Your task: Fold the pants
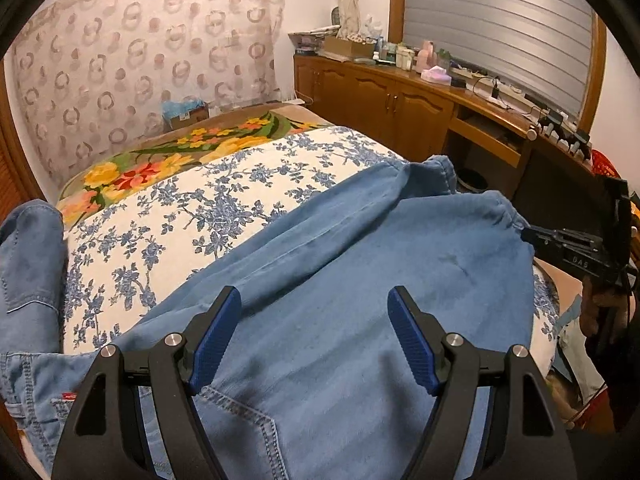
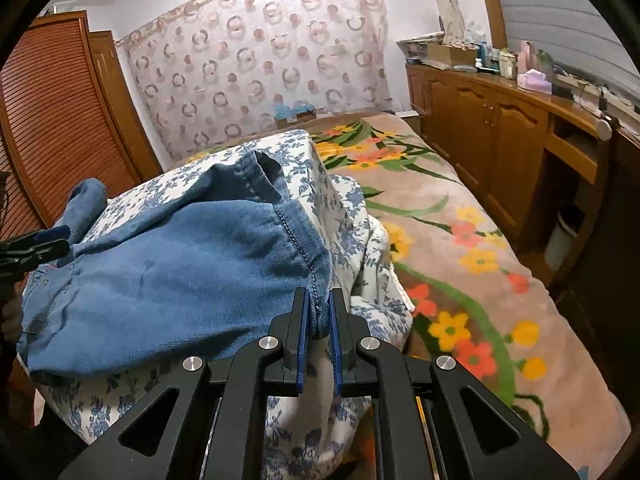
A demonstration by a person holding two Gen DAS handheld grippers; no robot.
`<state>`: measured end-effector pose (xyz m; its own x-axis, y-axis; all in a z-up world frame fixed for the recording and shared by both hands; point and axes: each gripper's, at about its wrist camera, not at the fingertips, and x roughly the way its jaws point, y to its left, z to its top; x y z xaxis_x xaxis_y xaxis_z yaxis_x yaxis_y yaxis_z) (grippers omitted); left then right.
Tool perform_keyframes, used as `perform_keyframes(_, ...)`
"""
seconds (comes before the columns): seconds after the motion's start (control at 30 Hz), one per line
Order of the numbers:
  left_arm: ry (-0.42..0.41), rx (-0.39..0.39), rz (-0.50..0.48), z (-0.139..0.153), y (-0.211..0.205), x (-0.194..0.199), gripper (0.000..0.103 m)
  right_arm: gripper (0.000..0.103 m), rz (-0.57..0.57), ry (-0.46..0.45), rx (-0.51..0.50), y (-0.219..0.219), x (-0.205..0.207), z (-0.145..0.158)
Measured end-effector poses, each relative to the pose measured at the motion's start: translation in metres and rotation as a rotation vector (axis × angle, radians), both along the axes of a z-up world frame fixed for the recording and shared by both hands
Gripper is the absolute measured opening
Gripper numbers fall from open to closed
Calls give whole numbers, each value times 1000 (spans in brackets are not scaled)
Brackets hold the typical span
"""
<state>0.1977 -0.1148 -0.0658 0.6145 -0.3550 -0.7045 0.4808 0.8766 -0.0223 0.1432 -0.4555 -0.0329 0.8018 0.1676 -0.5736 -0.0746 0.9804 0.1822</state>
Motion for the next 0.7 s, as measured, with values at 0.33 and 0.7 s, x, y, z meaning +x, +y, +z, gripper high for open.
perform_keyframes(0.33,-3,-8,32,0,10,1,76,10,16,-46,-4,15,10,6)
perform_keyframes(0.7,-46,-67,77,13,52,-25,76,9,151,-176,3,66,2,53)
